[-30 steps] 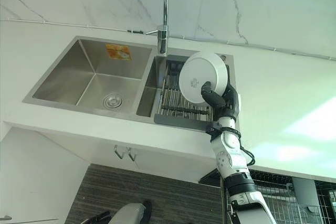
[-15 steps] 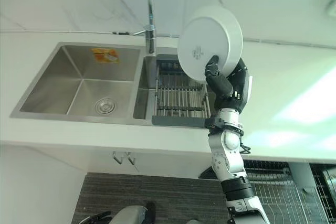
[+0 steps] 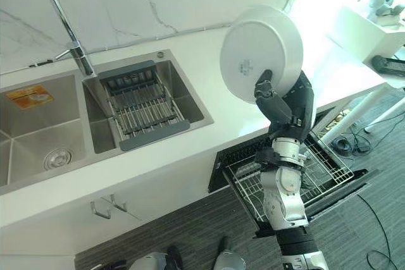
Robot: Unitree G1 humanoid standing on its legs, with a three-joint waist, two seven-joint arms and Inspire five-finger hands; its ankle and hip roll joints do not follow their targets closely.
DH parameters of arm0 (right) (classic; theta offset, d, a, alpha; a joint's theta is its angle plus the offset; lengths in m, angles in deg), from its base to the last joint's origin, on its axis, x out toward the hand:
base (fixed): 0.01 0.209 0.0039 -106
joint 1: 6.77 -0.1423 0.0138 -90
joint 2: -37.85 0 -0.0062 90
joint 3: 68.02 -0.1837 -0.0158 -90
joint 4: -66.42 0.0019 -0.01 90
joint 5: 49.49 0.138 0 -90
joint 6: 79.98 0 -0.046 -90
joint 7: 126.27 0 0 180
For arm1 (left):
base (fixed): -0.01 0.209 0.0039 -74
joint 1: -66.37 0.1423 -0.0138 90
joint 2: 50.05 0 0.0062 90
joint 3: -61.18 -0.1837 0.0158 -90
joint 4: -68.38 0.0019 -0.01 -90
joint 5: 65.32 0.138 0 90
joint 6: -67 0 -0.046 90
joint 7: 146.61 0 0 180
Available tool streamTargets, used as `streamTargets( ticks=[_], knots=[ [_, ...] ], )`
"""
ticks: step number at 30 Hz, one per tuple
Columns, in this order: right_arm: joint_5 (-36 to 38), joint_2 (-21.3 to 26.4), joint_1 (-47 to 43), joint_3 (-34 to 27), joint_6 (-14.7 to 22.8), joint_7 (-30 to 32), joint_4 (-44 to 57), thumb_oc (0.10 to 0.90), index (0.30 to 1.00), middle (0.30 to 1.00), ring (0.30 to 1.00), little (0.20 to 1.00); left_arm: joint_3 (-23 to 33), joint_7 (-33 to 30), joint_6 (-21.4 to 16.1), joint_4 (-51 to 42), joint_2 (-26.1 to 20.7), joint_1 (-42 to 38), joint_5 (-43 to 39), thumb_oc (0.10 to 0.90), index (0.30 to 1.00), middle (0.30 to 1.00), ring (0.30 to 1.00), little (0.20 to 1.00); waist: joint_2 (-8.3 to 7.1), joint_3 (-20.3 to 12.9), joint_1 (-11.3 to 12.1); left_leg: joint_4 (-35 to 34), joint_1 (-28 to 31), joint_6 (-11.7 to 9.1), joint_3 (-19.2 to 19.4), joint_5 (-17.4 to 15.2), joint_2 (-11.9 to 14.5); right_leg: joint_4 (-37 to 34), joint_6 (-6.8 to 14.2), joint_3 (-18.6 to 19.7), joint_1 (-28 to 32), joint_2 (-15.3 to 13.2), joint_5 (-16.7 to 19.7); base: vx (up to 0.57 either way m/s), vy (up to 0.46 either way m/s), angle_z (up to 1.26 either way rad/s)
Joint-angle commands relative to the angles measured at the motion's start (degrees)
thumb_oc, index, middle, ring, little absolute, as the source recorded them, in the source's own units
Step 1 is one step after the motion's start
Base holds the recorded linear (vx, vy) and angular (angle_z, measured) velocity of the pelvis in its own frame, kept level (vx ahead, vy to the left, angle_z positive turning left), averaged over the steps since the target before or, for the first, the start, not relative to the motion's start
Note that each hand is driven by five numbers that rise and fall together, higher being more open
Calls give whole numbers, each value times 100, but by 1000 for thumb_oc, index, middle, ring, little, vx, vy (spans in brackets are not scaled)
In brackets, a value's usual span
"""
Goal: Place the dishes in the dishwasher.
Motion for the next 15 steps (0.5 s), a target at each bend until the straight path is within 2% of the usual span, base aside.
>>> streamTargets(
  ticks=[1, 6, 8, 9, 10, 12, 14, 15],
  knots=[
    [69, 284, -700, -359, 1002, -412, 598, 400, 300, 300, 300, 300, -256, 156, -152, 0, 285, -23, -50, 800, 900, 900, 900, 900, 161, -213, 137, -598, 653, -81, -691, -512, -422, 1045, 400, -26, 49, 17, -632, -12, -76, -28],
    [-40, 292, -657, -480, 1076, -299, 579, 400, 300, 300, 300, 300, -193, 177, -192, -7, 297, 98, -24, 800, 900, 900, 900, 900, 158, -261, 141, -598, 695, -133, -523, -496, -388, 1045, 318, -108, 143, 23, -919, 3, -39, -14],
    [-44, 307, -654, -540, 1056, -264, 582, 400, 300, 300, 300, 300, -152, 209, -194, -9, 314, 151, -52, 800, 900, 900, 900, 900, 192, -271, 142, -598, 708, -124, -465, -502, -355, 1045, 306, -194, 189, 47, -876, 35, 20, -12],
    [-92, 314, -645, -588, 1091, -203, 585, 400, 300, 300, 300, 300, -126, 215, -215, -10, 342, 175, 20, 800, 900, 900, 900, 900, 268, -247, 108, -598, 700, -72, -484, -517, -301, 1183, 325, -219, 208, 120, -676, 21, 27, -15],
    [-117, 324, -636, -607, 1114, -172, 591, 400, 300, 300, 300, 300, -120, 207, -217, -15, 353, 178, 59, 800, 900, 900, 900, 900, 280, -228, 90, -598, 695, -43, -505, -526, -308, 1385, 341, -181, 134, 97, -655, 0, 13, -21],
    [-201, 371, -447, -707, 1280, -39, 658, 400, 300, 300, 300, 300, -193, 93, -188, -49, 340, 128, 47, 800, 900, 900, 900, 900, 296, -140, -32, -598, 630, 59, -747, -527, -405, 2215, 397, 284, -316, 40, -601, -44, -61, -20],
    [-210, 373, -293, -801, 1396, -18, 695, 400, 300, 300, 300, 300, -216, 46, -221, -29, 315, 85, -75, 800, 900, 900, 900, 900, 290, -109, -63, -598, 619, 34, -838, -519, -421, 2132, 387, 421, -360, -69, -536, -16, -169, 7],
    [-211, 359, -191, -871, 1452, -29, 723, 400, 300, 300, 300, 300, -198, 21, -234, -24, 308, 73, -110, 800, 900, 900, 900, 900, 271, -107, -62, -598, 629, -15, -830, -514, -399, 1829, 409, 425, -271, -169, -481, 23, -243, 30]
  ],
)
